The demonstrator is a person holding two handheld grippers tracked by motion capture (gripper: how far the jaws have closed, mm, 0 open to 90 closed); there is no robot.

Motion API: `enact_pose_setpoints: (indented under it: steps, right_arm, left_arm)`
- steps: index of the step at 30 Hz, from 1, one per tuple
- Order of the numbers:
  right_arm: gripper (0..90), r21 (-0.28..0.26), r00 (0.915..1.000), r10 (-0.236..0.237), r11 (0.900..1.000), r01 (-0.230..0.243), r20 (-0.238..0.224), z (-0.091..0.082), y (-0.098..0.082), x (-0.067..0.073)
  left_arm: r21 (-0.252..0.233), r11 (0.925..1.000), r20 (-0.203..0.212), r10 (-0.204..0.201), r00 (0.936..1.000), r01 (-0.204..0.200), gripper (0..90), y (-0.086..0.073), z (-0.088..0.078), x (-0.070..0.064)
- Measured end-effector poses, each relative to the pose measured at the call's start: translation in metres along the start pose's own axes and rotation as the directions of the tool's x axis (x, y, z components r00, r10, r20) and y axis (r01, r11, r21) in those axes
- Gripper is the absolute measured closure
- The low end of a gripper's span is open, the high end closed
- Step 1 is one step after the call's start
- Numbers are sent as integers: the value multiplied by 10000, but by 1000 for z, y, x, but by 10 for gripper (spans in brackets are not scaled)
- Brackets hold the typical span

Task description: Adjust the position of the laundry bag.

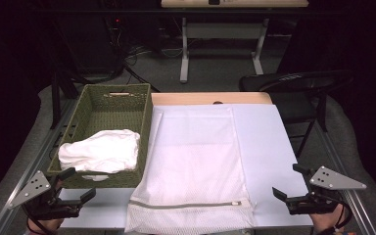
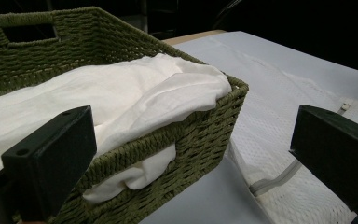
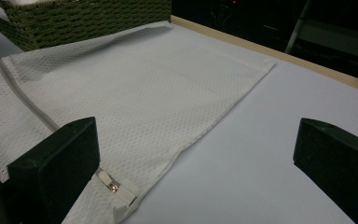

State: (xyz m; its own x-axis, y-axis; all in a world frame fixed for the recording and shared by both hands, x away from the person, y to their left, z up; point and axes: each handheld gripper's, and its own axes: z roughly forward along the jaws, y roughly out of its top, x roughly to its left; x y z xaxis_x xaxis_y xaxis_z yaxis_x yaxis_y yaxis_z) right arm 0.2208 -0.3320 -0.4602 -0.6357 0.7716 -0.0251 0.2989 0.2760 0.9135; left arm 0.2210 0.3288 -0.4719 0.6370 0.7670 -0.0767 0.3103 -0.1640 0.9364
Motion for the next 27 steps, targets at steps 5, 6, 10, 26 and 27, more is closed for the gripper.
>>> enact_pose_setpoints:
  steps: [5,6,10,26,27]
  right_arm:
    - [0,65,10000,38,10000,-38,27,0,0,0]
    - [2,256,9999,-102,9996,100,71,2,1,1]
    - [5,579,9997,-195,9981,189,110,6,2,3]
    - [12,1511,9995,-93,9885,45,312,22,7,12]
    - [12,1511,9995,-93,9885,45,312,22,7,12]
  left_arm:
    - [79,10000,-13,32,10000,-31,0,0,1,-1]
    - [108,9999,3,39,10000,-39,0,0,1,-1]
    - [488,9988,-170,55,9998,-46,0,2,2,-4]
    - [1314,9912,-475,210,9986,-146,1,7,13,-18]
    - [1314,9912,-475,210,9986,-146,2,7,13,-18]
